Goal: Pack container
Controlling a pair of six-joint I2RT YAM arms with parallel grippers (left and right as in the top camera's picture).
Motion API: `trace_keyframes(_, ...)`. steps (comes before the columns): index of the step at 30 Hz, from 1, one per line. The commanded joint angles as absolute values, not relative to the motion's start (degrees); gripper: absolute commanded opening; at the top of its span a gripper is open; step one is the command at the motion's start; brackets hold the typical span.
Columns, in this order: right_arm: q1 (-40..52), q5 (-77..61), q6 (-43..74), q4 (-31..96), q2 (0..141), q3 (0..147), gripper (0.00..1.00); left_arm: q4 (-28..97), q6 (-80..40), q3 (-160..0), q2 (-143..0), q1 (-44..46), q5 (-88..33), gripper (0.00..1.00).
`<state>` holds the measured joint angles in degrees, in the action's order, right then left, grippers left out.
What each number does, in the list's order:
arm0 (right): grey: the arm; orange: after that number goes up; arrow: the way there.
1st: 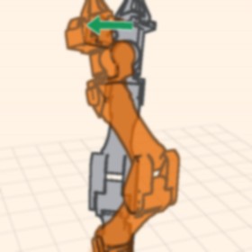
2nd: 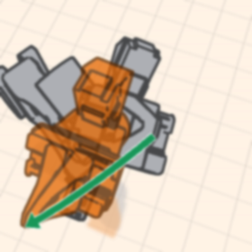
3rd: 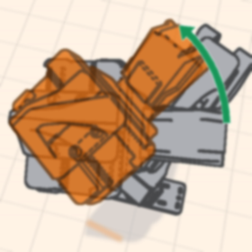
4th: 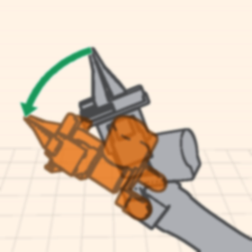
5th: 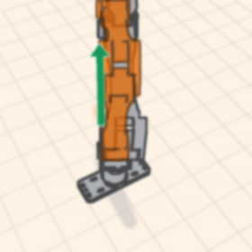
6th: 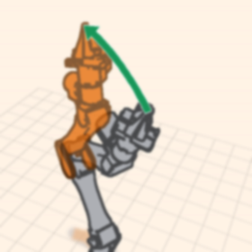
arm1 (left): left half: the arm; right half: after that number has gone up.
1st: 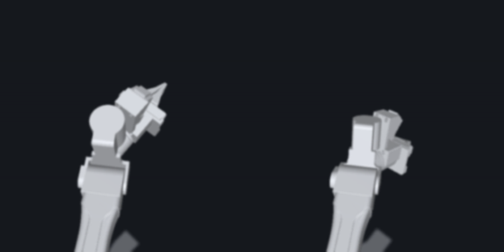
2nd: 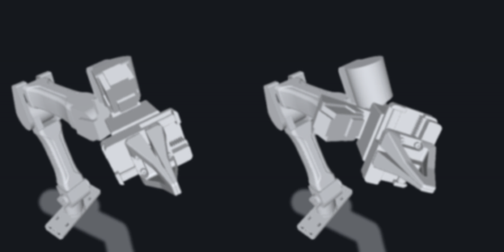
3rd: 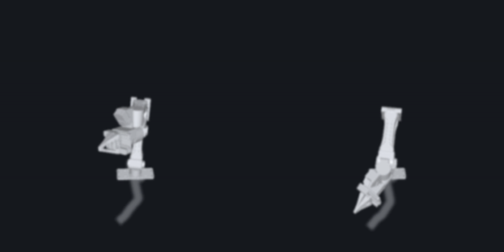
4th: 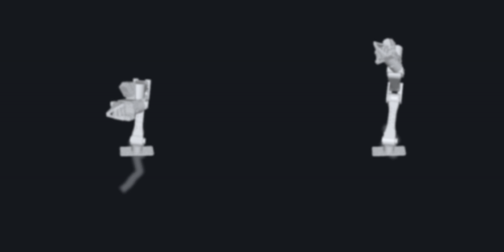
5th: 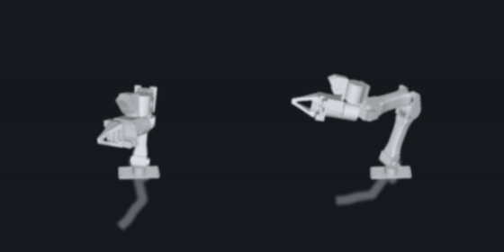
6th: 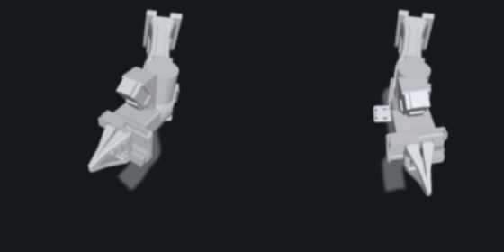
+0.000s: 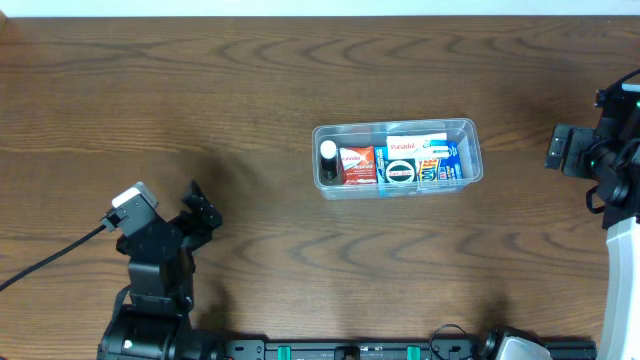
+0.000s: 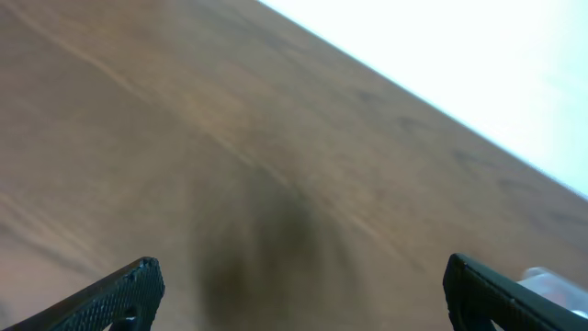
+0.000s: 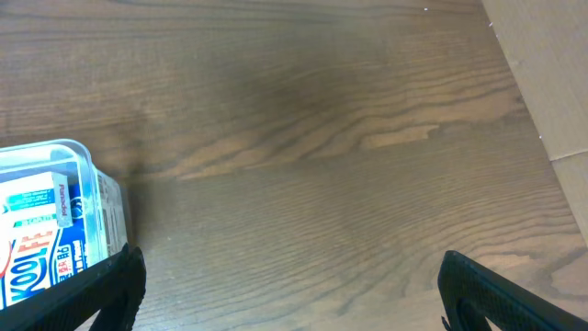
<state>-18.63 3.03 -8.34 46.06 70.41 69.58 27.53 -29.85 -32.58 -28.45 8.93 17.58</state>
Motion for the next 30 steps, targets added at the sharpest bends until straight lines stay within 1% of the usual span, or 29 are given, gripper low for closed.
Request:
trace_keyframes(1, -19.11, 2.98, -7.75, 46.13, 70.30, 70.02, 0.99, 25.96, -29.19, -32.03, -25.89, 9.08, 14.04, 0.98)
trace_keyframes(9, -19.11, 2.98, -7.73, 46.13, 70.30, 70.02, 0.99, 20.43, -28.32, -22.90, -13.87, 9.08, 12.40, 0.98)
trace_keyframes(17, -19.11, 2.98, -7.73, 46.13, 70.30, 70.02, 0.99, 19.99, -28.38, -16.88, -3.42, 9.08, 11.00, 0.98)
trace_keyframes(21, -19.11, 2.98, -7.75, 46.13, 70.30, 70.02, 0.99, 20.01, -28.36, -15.25, -0.84, 9.08, 7.64, 0.98)
trace_keyframes(30, -19.11, 2.98, -7.75, 46.13, 70.30, 70.02, 0.99, 19.92, -28.34, -13.34, -0.12, 9.08, 7.44, 0.98)
